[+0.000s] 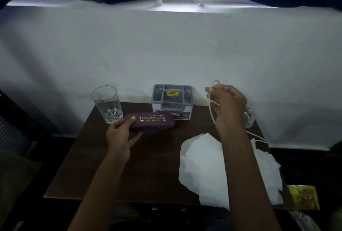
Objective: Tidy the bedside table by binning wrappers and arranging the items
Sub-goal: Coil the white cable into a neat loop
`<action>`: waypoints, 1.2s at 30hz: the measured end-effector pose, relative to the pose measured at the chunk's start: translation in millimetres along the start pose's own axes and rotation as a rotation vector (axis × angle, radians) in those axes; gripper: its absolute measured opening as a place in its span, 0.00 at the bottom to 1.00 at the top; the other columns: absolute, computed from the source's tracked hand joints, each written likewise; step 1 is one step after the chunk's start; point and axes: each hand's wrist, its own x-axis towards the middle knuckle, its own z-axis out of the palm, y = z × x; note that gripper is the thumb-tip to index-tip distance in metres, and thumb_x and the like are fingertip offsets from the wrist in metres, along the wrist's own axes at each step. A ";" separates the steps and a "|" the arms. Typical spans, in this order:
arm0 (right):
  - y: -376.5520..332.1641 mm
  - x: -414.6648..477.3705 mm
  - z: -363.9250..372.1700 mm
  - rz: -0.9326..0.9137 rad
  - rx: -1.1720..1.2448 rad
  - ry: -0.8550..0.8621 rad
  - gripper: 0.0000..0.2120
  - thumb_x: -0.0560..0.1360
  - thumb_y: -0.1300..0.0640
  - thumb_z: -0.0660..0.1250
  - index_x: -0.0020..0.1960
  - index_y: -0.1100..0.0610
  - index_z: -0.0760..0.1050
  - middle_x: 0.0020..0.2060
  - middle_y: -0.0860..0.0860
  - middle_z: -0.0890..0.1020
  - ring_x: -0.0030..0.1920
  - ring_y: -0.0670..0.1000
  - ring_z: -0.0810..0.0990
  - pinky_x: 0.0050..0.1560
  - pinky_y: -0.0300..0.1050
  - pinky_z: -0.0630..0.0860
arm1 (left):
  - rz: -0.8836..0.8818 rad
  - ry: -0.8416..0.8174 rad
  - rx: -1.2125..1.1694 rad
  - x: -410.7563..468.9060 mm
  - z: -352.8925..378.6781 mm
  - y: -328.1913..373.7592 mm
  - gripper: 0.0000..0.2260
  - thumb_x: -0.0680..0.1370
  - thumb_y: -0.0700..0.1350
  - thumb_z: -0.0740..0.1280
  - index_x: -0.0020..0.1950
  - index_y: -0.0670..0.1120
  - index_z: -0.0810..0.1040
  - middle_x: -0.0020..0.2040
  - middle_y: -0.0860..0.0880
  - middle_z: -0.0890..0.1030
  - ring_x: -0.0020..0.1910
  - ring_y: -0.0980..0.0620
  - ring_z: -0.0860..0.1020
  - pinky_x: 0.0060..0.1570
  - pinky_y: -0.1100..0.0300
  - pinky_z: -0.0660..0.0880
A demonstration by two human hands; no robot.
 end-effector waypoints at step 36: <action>-139.4 -17.1 -108.6 -0.585 -0.470 -0.076 0.08 0.71 0.71 0.62 0.46 0.63 0.78 0.34 0.54 0.80 0.25 0.42 0.78 0.33 0.34 0.74 | 0.654 -0.024 0.860 -65.2 33.7 -30.8 0.17 0.77 0.38 0.63 0.66 0.42 0.73 0.64 0.42 0.75 0.64 0.42 0.71 0.65 0.48 0.69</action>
